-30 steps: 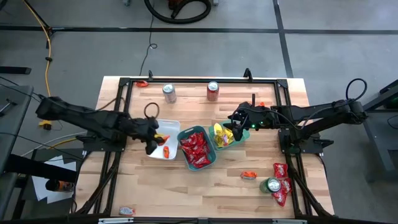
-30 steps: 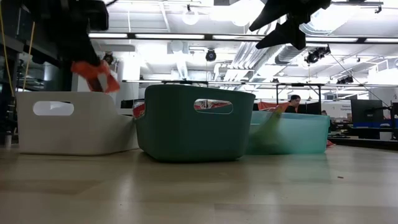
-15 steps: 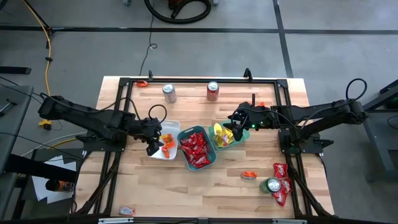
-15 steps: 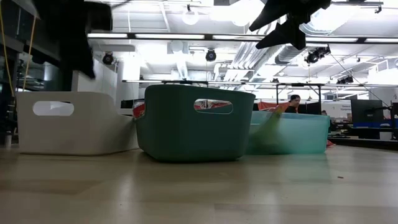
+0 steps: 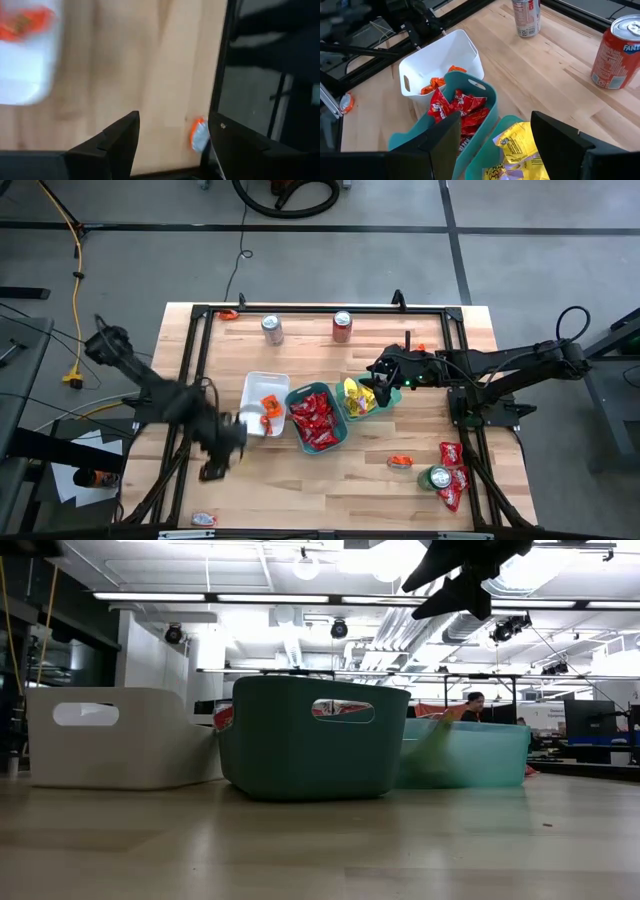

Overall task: Sort candy
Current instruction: Put the orange chocolate into the white bin

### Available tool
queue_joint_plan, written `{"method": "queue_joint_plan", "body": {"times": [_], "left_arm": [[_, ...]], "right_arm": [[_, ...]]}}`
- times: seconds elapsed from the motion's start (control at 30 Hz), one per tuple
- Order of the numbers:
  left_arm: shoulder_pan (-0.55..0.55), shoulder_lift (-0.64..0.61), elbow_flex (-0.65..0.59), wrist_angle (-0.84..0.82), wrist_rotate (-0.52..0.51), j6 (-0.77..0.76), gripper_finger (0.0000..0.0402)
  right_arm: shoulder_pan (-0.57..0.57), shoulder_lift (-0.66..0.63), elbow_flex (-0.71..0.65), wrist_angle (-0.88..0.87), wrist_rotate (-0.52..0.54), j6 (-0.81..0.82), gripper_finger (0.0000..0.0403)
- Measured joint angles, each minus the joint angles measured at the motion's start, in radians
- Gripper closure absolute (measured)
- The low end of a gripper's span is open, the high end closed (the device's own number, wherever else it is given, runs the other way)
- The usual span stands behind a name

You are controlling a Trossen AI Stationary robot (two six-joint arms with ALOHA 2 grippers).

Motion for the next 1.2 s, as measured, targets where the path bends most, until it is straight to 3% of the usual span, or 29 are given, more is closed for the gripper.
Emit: {"method": "queue_joint_plan", "body": {"times": [0.13,0.33,0.63,0.8,1.2], "left_arm": [[-0.139,0.106,0.000,0.086,-0.005,-0.115,0.0178],[-0.255,0.242,0.000,0.373,0.004,-0.195,0.0178],[-0.335,0.406,-0.002,0.371,0.056,-0.228,0.0179],[-0.389,0.434,-0.074,0.484,0.123,-0.308,0.0179],[-0.419,0.433,-0.192,0.578,0.105,-0.288,0.0179]], "right_arm": [[0.000,0.000,0.000,0.000,0.001,-0.019,0.0167],[0.000,0.000,0.000,-0.003,0.001,-0.019,0.0167],[0.000,0.000,0.000,-0.012,0.000,-0.020,0.0167],[0.000,0.000,0.000,-0.025,-0.001,-0.020,0.0167],[0.000,0.000,0.000,-0.031,-0.001,-0.020,0.0167]]}}
